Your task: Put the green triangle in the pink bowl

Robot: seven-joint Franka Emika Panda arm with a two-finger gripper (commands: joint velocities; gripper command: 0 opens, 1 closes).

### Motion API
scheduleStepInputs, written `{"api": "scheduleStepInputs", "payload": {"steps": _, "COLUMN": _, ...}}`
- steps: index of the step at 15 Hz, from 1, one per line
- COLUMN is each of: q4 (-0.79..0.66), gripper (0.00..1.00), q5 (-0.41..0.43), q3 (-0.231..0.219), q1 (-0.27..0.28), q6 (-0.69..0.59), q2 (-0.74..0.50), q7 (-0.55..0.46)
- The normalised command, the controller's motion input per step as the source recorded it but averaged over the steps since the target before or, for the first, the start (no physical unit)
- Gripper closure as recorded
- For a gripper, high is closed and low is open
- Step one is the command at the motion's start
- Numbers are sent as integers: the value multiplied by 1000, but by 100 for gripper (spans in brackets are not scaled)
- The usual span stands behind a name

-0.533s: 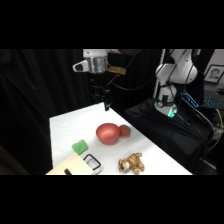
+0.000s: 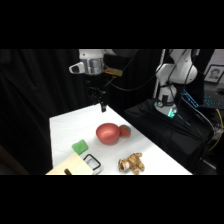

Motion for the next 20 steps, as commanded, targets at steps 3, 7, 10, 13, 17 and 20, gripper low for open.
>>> {"api": "scheduleStepInputs", "payload": {"steps": 3, "q4": 450, "gripper": 0, "q5": 48, "q3": -14, "q1": -62, "q6": 98, "q2": 351, "q7": -132}}
{"api": "scheduleStepInputs", "payload": {"steps": 7, "q4": 495, "gripper": 0, "q5": 68, "q3": 1, "q1": -67, "q6": 90, "q2": 404, "q7": -175}}
{"api": "scheduleStepInputs", "payload": {"steps": 10, "q4": 544, "gripper": 0, "q5": 93, "q3": 8, "q1": -87, "q6": 22, "q2": 422, "q7": -199}}
{"api": "scheduleStepInputs", "payload": {"steps": 13, "q4": 538, "gripper": 0, "q5": 112, "q3": 17, "q1": -101, "q6": -22, "q2": 399, "q7": -208}}
{"api": "scheduleStepInputs", "payload": {"steps": 17, "q4": 460, "gripper": 0, "q5": 115, "q3": 44, "q1": -92, "q6": -29, "q2": 355, "q7": -206}}
{"api": "scheduleStepInputs", "payload": {"steps": 20, "q4": 413, "gripper": 0, "q5": 107, "q3": 61, "q1": -87, "q6": -26, "q2": 335, "q7": -188}}
